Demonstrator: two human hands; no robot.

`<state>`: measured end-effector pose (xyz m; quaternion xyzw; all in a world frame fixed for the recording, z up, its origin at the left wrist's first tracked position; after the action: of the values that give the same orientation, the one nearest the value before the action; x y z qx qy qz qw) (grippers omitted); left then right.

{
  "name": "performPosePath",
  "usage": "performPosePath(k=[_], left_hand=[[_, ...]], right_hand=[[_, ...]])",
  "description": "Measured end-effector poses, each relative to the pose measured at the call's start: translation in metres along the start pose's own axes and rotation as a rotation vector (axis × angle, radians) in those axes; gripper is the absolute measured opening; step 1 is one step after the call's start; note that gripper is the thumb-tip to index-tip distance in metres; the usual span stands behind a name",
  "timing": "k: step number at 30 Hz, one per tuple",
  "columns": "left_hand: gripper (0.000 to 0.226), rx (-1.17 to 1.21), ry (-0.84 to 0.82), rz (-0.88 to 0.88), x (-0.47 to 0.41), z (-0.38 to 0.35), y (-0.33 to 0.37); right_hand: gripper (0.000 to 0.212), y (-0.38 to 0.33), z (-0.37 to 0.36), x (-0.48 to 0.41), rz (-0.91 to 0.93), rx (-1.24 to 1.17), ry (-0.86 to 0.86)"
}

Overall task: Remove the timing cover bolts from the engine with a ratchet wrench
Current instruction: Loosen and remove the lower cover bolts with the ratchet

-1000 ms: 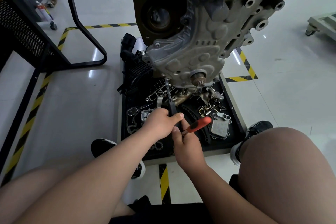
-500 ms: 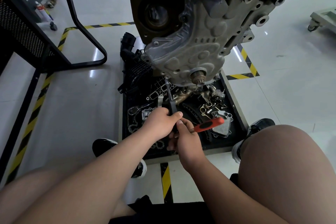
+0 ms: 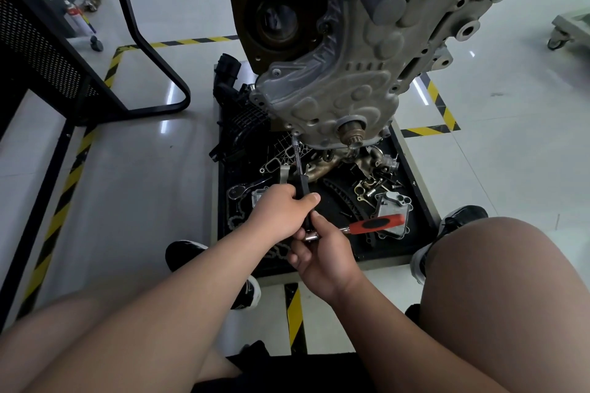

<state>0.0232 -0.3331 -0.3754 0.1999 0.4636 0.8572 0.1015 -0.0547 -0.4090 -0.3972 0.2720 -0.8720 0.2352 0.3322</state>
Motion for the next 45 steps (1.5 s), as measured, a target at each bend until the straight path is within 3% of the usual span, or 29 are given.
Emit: performPosePath(k=[5,10,12,15,17,19,21,26,32,38,42,45], left_hand=[[0.031,0.028,0.025,0.011,0.0,0.002,0.002],[0.034,-0.024,0.026,-0.013,0.0,0.003,0.003],[0.036,-0.064,0.025,-0.03,-0.001,0.004,0.004],[0.039,-0.09,0.032,-0.034,-0.004,0.004,0.003],[0.039,-0.074,0.046,-0.033,-0.007,0.002,0.002],[0.043,-0.076,0.048,-0.026,-0.008,0.002,0.001],[0.045,-0.062,0.032,-0.032,-0.008,0.002,0.0],[0.05,-0.119,0.0,-0.064,-0.005,0.007,0.004],[0.044,-0.176,-0.032,-0.063,-0.004,0.006,0.006],[0.041,-0.173,-0.027,-0.072,-0.004,0.007,0.003],[0.042,-0.175,-0.015,-0.049,-0.005,0.007,0.003],[0.042,-0.182,-0.017,-0.044,-0.005,0.007,0.004]], right_hand=[[0.032,0.0,-0.001,0.0,-0.099,-0.145,-0.098],[0.03,-0.001,0.001,-0.002,-0.072,-0.076,-0.064],[0.026,-0.004,0.001,0.001,0.054,0.168,0.039],[0.02,-0.006,-0.003,0.01,0.306,0.833,0.386],[0.055,-0.003,-0.006,0.011,0.363,1.181,0.553],[0.074,-0.001,-0.008,0.01,0.347,1.287,0.603],[0.073,-0.001,-0.009,0.008,0.339,1.21,0.603],[0.045,-0.006,0.0,0.005,0.408,0.96,0.533],[0.037,-0.003,0.002,0.001,0.398,0.835,0.441],[0.035,0.001,0.001,0.002,0.342,0.699,0.251],[0.017,0.001,0.0,0.004,0.297,0.586,0.087],[0.015,0.001,-0.001,0.005,0.286,0.552,0.053]])
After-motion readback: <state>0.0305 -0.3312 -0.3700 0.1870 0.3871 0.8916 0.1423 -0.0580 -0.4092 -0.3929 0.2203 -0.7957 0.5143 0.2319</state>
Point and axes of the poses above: each hand's wrist, its own x-axis away from the middle knuckle, its own z-axis out of the back of the hand, y = z × x, the point moved 2 cm from there along -x, towards the middle knuckle, and after that the axes turned 15 degrees about -z, right-handed, at the moved point
